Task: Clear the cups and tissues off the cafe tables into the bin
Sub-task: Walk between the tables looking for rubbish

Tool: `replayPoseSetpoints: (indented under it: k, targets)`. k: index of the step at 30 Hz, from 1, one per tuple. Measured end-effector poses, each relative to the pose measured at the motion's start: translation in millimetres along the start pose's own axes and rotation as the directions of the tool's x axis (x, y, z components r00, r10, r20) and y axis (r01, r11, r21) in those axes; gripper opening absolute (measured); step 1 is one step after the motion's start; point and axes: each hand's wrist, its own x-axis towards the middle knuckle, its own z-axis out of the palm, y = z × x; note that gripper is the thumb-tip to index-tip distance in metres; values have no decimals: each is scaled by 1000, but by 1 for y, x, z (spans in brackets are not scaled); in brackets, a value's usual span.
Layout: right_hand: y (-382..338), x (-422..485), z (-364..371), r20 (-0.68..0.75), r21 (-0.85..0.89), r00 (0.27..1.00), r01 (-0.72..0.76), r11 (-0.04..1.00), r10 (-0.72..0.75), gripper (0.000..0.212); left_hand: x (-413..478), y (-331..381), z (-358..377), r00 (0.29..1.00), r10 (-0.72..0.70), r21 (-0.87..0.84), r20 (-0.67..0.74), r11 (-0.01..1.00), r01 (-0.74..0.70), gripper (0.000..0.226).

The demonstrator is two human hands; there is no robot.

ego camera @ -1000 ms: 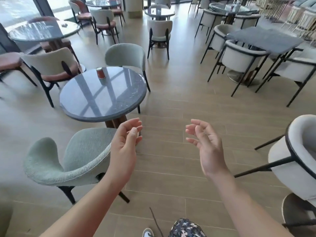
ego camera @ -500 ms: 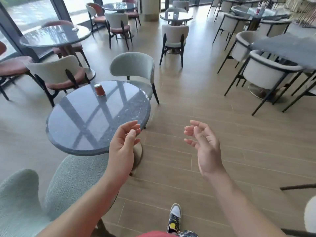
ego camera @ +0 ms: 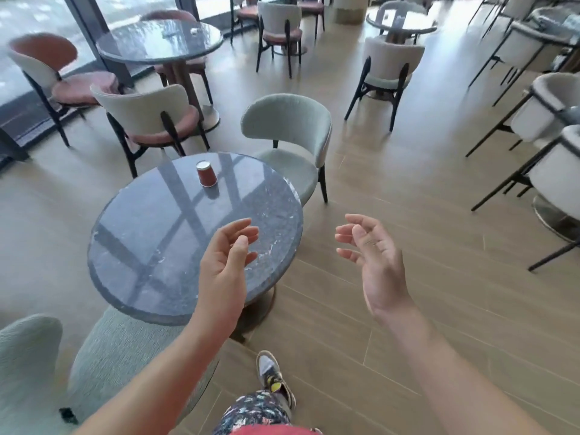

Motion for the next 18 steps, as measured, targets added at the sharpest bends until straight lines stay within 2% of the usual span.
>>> replayPoseSetpoints:
  k: [2, 7, 12, 18]
  targets:
    - [6, 32, 12, 28, -20, 1000, -2, 1000, 2, 44, 32, -8, 3, 1000, -1, -13, -27, 1000, 0, 28]
    - [15, 117, 51, 92, -55, 996, -7, 998, 12, 30, 119, -19, 13, 998, -15, -44, -69, 999, 12, 28]
    - [18, 191, 93, 129, -56, 991, -10, 998, 17, 38, 187, -19, 14, 998, -1, -26, -63, 1000, -1, 28]
    - [49, 249, 152, 250, -44, 965, -74, 996, 83, 29, 237, -30, -19, 975, -34, -25, -220, 999, 30, 30]
